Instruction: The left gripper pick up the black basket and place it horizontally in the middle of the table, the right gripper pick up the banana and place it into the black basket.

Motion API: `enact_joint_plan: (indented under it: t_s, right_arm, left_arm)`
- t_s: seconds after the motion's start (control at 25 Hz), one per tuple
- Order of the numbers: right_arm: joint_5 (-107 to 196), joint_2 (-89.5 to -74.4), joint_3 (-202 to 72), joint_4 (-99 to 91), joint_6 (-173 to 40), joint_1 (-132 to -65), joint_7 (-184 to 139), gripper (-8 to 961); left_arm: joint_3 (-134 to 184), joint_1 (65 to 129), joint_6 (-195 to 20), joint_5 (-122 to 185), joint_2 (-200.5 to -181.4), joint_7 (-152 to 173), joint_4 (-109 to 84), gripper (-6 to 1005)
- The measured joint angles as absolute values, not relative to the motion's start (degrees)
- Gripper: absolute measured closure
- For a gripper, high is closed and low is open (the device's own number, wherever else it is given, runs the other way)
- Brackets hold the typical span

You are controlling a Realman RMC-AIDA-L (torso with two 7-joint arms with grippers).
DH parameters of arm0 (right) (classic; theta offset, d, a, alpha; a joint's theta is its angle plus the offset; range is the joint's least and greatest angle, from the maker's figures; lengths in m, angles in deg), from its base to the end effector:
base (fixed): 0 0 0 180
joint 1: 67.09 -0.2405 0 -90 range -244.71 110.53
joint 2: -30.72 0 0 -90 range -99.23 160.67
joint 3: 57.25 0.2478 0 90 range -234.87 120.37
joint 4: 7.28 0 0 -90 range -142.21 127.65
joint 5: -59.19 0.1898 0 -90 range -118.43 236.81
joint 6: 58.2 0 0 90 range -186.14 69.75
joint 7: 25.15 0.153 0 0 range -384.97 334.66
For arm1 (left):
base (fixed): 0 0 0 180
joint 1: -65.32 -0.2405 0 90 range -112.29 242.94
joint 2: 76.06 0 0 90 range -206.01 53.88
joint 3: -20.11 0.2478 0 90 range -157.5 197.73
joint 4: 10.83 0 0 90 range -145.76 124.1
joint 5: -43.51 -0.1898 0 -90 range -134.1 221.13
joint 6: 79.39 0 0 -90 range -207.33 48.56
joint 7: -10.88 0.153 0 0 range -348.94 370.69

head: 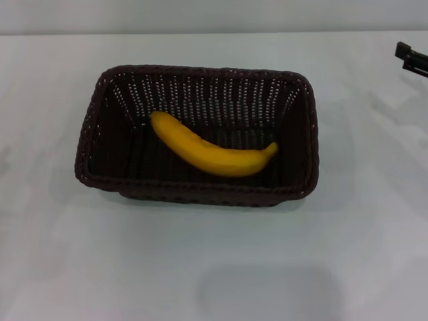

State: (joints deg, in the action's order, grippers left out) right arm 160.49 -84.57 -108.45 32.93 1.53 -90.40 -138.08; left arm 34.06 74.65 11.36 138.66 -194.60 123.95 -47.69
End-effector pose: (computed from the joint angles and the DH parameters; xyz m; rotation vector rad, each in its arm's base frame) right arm 0.2774 0.3709 0.0722 -2.0511 0.5293 0.6860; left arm -0.3484 0.2373 0.1274 -1.6812 -0.6455 -0.9889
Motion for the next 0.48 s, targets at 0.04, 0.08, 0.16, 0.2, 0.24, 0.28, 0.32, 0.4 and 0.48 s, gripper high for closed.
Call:
enact_joint_plan:
  t_s: [0.04,0.08,0.16,0.2,0.24,0.28,0.32,0.4,0.48]
  right_arm:
    - [166.3,-84.63,-108.5,28.0,1.9,-90.6,-144.6,79]
    - [171.1,-84.70,-108.6,24.0,2.8,-90.8,-149.7,79]
    - [178.4,-84.88,-108.8,16.5,5.5,-91.4,-157.9,79]
    - [181.9,-85.05,-108.9,12.6,7.2,-91.8,-161.9,79]
    - [184.6,-85.18,-108.8,8.9,9.1,-92.3,-165.5,79]
    - [186.7,-85.35,-108.8,5.5,10.8,-92.8,-168.5,79]
    - [188.3,-85.41,-108.6,2.8,12.4,-93.2,-170.7,79]
    - [190.6,-85.49,-108.5,-1.9,15.4,-93.9,-173.8,79]
    - [192.2,-85.49,-108.3,-5.1,17.4,-94.0,-175.1,79]
  left_arm:
    - [33.8,74.6,11.2,138.7,-194.68,124.5,-47.3,108]
    - [33.3,74.3,11.0,138.7,-194.83,126.1,-46.2,108]
    - [32.9,73.9,10.9,139.0,-194.86,127.8,-45.0,108]
    - [32.7,73.7,10.9,139.2,-194.86,128.5,-44.5,107]
    - [32.3,73.4,10.8,139.4,-194.87,129.3,-44.0,107]
    - [31.6,73.2,10.8,139.6,-194.89,130.1,-43.4,107]
    - [30.6,73.1,10.8,139.8,-194.89,130.9,-42.8,107]
    - [26.8,73.0,10.9,139.8,-194.89,132.6,-40.8,107]
    - [24.0,73.1,10.9,139.9,-194.87,134.9,-38.7,107]
